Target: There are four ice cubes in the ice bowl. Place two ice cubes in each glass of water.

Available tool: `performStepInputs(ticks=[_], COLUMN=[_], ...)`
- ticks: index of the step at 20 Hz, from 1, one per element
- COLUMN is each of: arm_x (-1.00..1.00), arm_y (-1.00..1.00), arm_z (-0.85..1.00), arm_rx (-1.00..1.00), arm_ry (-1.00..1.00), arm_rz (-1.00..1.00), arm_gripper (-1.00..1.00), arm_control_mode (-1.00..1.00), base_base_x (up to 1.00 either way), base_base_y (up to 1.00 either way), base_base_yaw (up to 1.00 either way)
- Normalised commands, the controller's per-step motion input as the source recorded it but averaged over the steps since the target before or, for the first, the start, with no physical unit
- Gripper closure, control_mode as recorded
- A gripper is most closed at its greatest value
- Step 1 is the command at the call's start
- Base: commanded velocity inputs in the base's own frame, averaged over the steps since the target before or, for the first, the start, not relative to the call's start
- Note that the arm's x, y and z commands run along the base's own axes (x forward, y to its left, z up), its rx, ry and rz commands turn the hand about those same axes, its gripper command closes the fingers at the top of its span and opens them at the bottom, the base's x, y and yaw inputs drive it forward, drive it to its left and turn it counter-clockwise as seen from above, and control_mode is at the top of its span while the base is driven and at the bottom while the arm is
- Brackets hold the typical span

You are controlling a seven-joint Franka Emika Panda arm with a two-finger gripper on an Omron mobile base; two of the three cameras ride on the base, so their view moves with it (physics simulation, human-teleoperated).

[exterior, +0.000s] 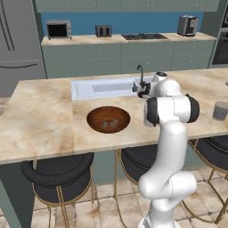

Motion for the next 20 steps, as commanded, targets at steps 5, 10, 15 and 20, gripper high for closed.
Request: performStepInputs(ticks=[5,10,15,20], arm_x=[0.01,-0.11,-0.12,-0.08], arm_y=[0.00,0.00,0.00,0.00], arm_z=[-0.03,0.00,0.00,-0.01], arm_rx=[0.00,0.00,0.00,0.00], arm_ry=[0.00,0.00,-0.02,-0.05], arm_rz=[0.00,0.00,0.00,0.00], arm_gripper=[1.00,1.00,1.00,1.00], arm_control_mode=[-1.00,-1.00,-1.00,-1.00], base_base_x=[0.00,0.00,0.00,0.00], base_base_y=[0.00,0.00,0.00,0.00], base_base_yaw=[0.00,0.00,0.00,0.00])
